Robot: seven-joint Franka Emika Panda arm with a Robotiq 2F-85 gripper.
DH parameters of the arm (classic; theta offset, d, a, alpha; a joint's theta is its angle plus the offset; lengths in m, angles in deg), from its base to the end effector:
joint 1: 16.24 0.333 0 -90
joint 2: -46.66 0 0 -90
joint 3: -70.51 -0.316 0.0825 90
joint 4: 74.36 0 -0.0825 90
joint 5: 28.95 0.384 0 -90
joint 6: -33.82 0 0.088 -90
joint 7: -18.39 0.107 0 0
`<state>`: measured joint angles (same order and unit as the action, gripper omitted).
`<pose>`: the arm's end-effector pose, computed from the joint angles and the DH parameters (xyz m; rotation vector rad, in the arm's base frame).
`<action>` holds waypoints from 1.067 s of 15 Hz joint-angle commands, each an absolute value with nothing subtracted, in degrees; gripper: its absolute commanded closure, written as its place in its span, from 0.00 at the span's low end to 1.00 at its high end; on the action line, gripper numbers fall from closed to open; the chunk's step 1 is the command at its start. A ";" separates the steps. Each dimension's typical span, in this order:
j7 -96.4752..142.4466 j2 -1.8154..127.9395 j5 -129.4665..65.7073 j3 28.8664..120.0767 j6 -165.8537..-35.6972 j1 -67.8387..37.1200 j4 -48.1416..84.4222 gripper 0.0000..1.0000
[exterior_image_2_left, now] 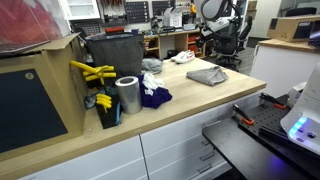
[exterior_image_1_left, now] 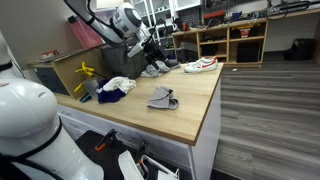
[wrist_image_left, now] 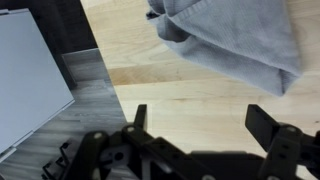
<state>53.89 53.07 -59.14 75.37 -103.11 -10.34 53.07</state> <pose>0.5458 0.0058 0.3304 2.7728 -0.3075 0.2355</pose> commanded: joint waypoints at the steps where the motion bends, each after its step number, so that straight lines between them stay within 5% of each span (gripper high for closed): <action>1: 52.30 53.81 -53.73 71.86 -102.18 -10.23 51.89 0.00; 2: 51.16 54.51 -51.80 71.04 -102.35 -10.28 51.99 0.25; 4: 49.38 56.02 -47.71 69.81 -102.42 -10.35 52.43 0.32; 12: 49.48 60.82 -44.78 72.43 -99.83 -9.75 54.15 0.95; 16: 55.24 62.16 -51.99 75.68 -97.66 -8.27 54.28 1.00</action>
<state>50.16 62.09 -46.65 73.43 -99.94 -10.11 54.18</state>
